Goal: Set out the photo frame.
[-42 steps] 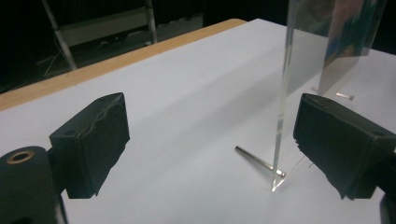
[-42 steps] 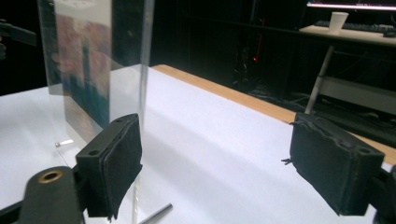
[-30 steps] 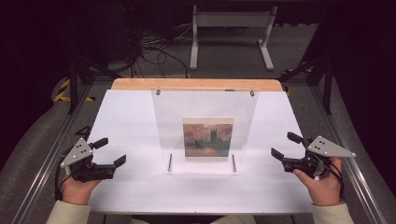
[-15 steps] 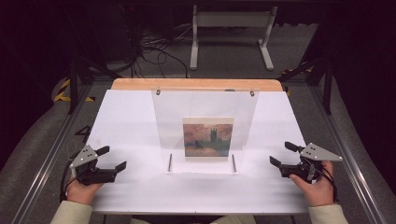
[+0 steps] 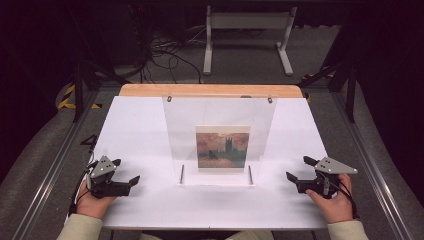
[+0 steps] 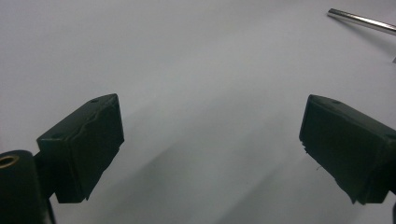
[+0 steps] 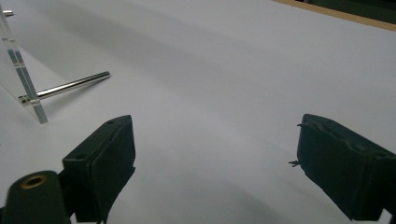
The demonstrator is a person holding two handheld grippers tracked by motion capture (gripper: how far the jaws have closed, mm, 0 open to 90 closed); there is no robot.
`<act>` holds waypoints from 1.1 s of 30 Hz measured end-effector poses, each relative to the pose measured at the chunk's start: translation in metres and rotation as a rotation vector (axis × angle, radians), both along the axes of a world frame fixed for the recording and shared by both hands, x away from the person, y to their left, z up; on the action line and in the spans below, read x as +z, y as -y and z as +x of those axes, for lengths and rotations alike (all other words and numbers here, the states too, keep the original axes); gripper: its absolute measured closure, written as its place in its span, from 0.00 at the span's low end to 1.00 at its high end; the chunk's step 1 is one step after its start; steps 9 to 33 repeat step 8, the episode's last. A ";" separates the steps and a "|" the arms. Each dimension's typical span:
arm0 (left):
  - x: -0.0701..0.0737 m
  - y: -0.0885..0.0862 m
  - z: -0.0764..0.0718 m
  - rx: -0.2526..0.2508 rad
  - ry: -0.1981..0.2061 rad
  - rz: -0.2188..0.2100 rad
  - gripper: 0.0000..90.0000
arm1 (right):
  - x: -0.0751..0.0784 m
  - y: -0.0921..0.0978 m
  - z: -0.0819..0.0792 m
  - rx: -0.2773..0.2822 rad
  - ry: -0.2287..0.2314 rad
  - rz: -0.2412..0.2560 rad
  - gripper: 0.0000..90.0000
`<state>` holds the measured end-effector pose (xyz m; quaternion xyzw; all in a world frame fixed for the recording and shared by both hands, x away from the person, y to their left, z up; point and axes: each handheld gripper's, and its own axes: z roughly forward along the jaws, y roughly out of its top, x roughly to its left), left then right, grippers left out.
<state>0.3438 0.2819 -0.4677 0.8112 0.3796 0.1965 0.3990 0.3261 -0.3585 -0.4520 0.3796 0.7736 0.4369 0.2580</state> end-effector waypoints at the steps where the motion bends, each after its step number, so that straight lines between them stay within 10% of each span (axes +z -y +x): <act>1: 0.000 0.000 0.000 0.002 -0.003 -0.007 0.07 | 0.000 0.000 0.000 -0.001 -0.001 -0.001 0.13; 33: 0.001 0.001 0.000 0.005 -0.023 -0.018 0.06 | 0.000 -0.001 0.000 0.000 -0.006 -0.010 0.13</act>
